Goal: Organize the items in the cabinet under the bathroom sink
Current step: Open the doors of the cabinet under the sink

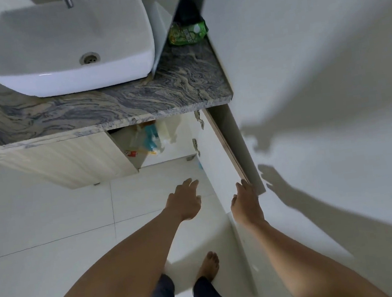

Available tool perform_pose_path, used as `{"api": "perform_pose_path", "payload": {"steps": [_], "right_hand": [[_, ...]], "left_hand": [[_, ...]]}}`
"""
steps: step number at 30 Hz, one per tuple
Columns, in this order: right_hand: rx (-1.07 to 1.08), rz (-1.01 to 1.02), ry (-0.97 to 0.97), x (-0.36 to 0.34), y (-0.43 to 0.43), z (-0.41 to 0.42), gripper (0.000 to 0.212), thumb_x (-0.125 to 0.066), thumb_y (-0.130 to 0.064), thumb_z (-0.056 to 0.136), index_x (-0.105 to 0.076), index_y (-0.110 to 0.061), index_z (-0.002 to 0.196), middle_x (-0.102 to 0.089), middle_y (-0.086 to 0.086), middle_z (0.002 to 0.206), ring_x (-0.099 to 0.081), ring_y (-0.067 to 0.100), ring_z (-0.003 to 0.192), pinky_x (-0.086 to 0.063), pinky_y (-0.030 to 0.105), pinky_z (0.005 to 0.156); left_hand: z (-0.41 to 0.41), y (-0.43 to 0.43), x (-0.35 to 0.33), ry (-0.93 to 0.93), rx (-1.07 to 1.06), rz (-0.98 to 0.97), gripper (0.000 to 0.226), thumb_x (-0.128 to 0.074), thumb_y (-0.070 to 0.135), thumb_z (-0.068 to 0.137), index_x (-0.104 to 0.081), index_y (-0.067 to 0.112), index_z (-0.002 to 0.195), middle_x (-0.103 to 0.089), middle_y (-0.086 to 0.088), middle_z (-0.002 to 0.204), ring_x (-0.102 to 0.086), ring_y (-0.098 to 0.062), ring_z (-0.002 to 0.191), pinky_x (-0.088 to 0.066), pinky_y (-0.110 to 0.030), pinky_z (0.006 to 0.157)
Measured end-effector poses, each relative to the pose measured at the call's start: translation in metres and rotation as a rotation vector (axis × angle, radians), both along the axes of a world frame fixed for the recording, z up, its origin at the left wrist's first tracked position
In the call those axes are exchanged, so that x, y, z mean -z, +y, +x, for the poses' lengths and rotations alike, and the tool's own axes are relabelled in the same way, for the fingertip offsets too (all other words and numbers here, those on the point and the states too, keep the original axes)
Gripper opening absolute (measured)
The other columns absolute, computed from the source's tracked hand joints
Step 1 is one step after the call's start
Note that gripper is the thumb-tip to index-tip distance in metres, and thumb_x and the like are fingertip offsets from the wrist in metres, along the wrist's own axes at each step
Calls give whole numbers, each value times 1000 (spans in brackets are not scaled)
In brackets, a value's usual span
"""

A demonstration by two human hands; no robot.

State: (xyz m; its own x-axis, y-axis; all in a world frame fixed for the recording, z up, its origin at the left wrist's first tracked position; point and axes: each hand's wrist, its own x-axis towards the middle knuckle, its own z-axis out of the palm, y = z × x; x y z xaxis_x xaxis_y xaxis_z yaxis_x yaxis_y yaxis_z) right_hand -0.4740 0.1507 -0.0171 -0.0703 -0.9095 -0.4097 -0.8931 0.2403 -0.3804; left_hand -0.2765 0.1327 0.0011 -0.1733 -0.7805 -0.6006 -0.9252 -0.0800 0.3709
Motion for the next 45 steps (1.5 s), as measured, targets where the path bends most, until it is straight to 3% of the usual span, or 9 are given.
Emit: {"api": "perform_pose_path", "payload": {"steps": [14,23,26,29,36,41,43,45], "right_hand": [[-418,-35,-144,-10,-98,226,52,-39,-14,104,-28,-9,155,-26,7,162,-22,19,150,-22,31,120],[-544,25,-51,15,-161,362,60,-42,-20,103,-19,-12,158,-14,6,166,-12,22,153,-20,41,123],[-574,35,-2,18,-176,387,65,-43,-21,102,-11,-15,159,-8,3,167,-5,22,154,-18,46,123],[-605,46,55,18,-187,403,69,-44,-23,102,-6,-17,160,-4,2,167,-2,24,154,-13,49,124],[-602,68,164,29,-200,426,66,-44,-29,101,-16,-8,157,-23,14,161,-18,30,150,-15,49,122],[-574,32,129,33,-180,422,68,-48,-23,99,-16,-13,158,-17,9,162,-18,25,150,-22,49,121],[-575,-24,92,32,-168,418,60,-49,-16,96,-29,-13,154,-29,7,156,-31,24,145,-29,46,118],[-545,-43,5,28,-158,416,49,-49,-9,94,-47,-14,143,-45,5,139,-52,26,126,-42,43,108]], "left_hand": [[230,-30,-11,-80,-423,-109,62,-43,33,104,-18,16,157,-16,-3,166,-17,-26,151,-30,-51,115],[343,-103,25,-143,-372,-135,71,-42,37,103,-4,14,159,3,-5,168,1,-30,154,-19,-54,120],[360,-116,31,-132,-318,-115,78,-44,40,102,2,13,159,-3,-6,166,1,-33,153,-20,-56,120],[369,-124,35,-122,-281,-132,79,-48,43,99,-4,14,158,-14,-5,163,-9,-33,150,-20,-57,119],[385,-132,47,-103,-286,-132,68,-48,40,99,-17,16,155,-28,-5,157,-23,-31,143,-27,-53,115],[373,-122,50,-138,-274,-157,72,-48,20,96,-12,25,158,-23,-13,154,-37,-33,129,-44,-44,97],[365,-111,48,-139,-271,-158,82,-49,10,90,-10,31,158,-14,-13,155,-43,-33,120,-46,-41,90],[360,-96,46,-148,-278,-157,82,-50,7,88,-14,34,157,-12,-13,156,-45,-33,116,-47,-39,86]]}}
